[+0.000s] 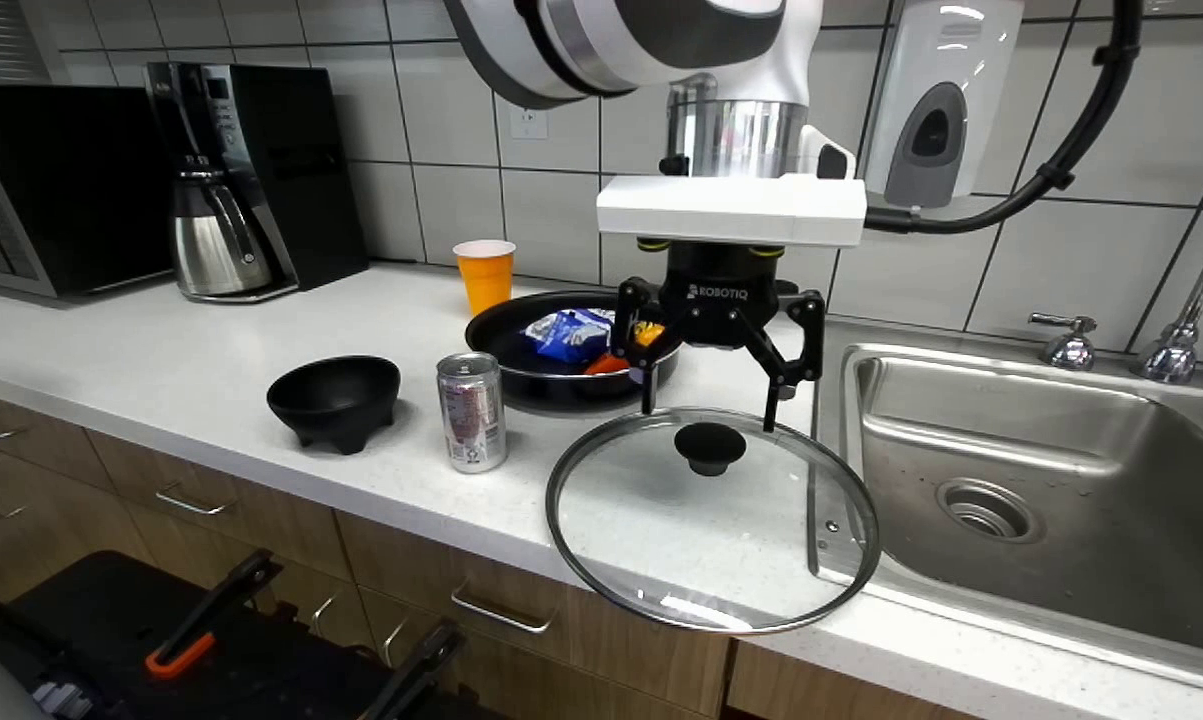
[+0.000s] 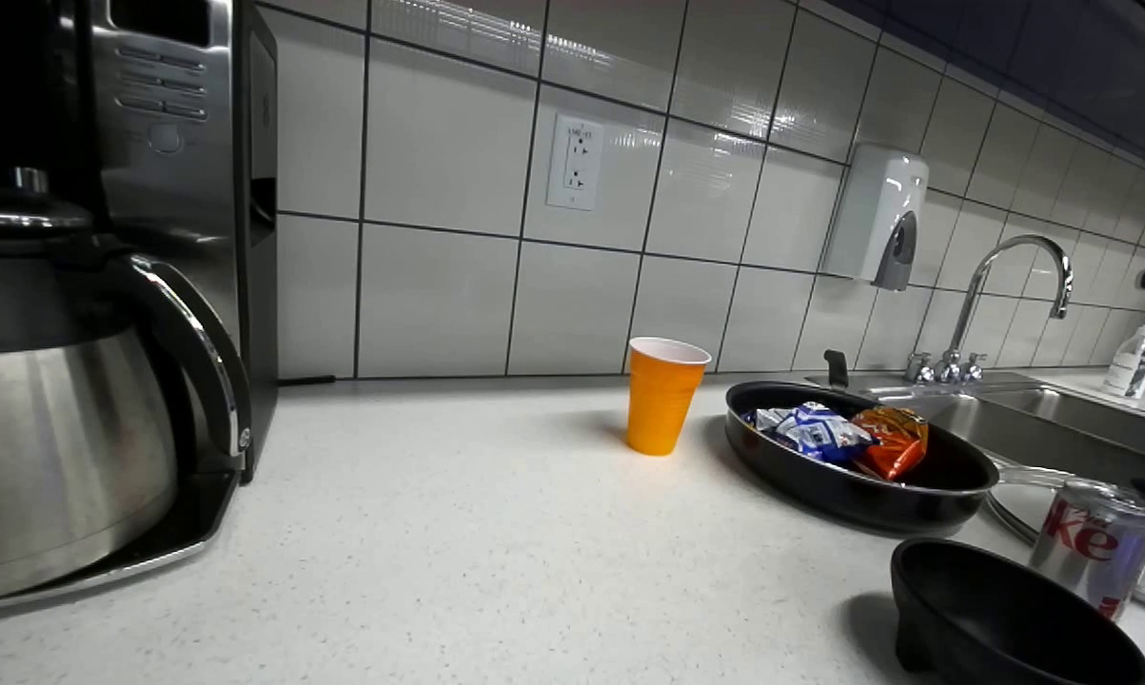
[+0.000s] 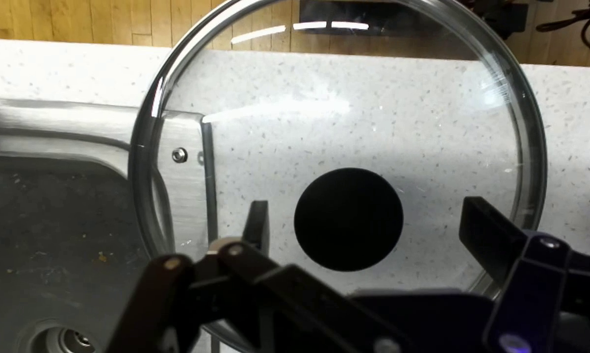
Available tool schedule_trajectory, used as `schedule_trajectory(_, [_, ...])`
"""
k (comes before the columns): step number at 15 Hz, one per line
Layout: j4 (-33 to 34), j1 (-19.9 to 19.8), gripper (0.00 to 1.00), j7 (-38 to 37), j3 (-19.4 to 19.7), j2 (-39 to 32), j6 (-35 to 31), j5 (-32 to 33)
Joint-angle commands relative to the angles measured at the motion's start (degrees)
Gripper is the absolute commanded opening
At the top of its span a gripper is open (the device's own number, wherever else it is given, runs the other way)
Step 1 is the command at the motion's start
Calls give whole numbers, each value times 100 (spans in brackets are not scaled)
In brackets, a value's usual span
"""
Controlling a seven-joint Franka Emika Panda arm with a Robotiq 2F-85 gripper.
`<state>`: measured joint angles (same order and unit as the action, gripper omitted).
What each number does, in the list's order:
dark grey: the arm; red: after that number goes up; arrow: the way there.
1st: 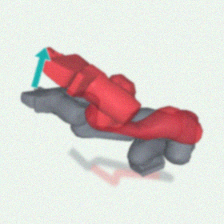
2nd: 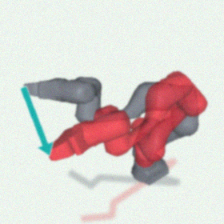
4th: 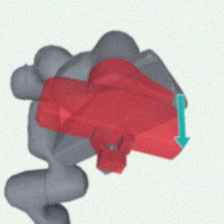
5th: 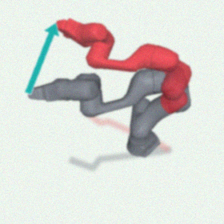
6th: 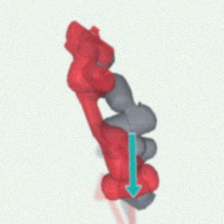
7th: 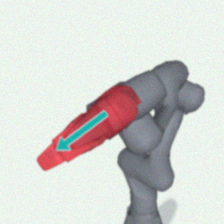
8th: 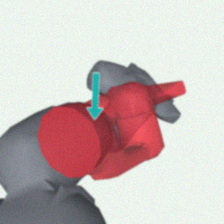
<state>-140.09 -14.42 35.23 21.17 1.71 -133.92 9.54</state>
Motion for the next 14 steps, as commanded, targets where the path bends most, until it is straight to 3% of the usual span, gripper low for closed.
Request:
schedule_trajectory(1, [217, -118, 100, -45, -117, -292, -161, -7])
schedule_trajectory(14, [205, -137, 100, -67, -159, -415, -314, 49])
